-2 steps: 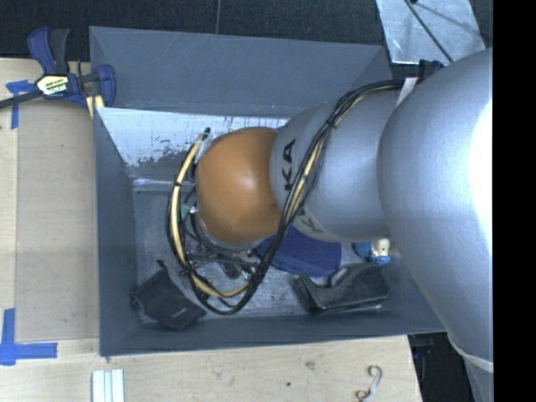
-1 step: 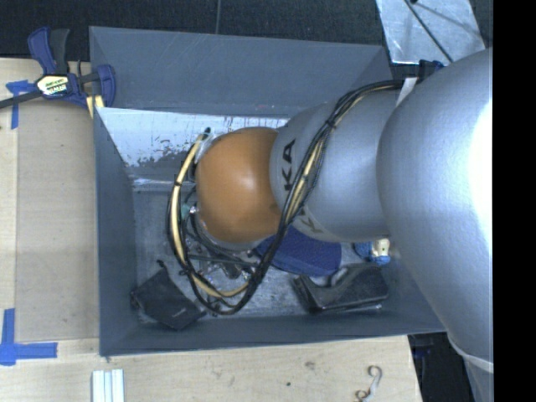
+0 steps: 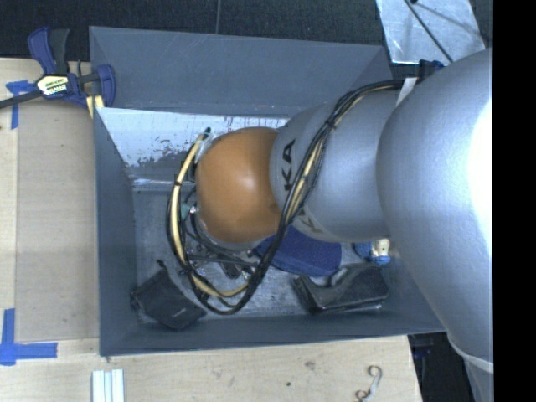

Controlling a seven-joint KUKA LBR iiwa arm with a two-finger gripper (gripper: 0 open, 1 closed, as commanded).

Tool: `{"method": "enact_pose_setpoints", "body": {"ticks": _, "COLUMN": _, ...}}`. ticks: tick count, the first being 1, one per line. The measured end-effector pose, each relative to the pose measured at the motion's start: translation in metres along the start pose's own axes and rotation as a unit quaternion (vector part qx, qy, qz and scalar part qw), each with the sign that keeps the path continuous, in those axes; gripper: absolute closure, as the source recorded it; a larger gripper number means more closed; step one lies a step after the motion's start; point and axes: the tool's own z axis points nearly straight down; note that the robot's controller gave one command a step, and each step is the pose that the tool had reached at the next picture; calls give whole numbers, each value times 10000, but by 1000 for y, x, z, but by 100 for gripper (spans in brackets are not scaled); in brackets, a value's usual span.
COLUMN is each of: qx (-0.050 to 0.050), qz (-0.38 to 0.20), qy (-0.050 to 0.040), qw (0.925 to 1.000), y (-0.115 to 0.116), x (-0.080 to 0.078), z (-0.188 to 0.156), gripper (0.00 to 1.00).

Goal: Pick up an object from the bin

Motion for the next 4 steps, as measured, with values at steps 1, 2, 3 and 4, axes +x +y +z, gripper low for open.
{"method": "enact_pose_setpoints", "body": {"ticks": 1, "qx": 0, "qz": 2, "qy": 0, "qw": 10000, "y": 0, "x": 0, "z": 0, "gripper": 0}}
{"method": "enact_pose_setpoints", "body": {"ticks": 2, "qx": -1, "qz": -551, "qy": 22, "qw": 9985, "y": 32, "x": -8, "z": 46, "gripper": 0}}
{"method": "enact_pose_setpoints", "body": {"ticks": 3, "qx": 0, "qz": -531, "qy": 9, "qw": 9986, "y": 31, "x": -8, "z": 44, "gripper": 100}}
{"method": "enact_pose_setpoints", "body": {"ticks": 4, "qx": 7, "qz": -664, "qy": -41, "qw": 9978, "y": 20, "x": -8, "z": -100, "gripper": 100}}
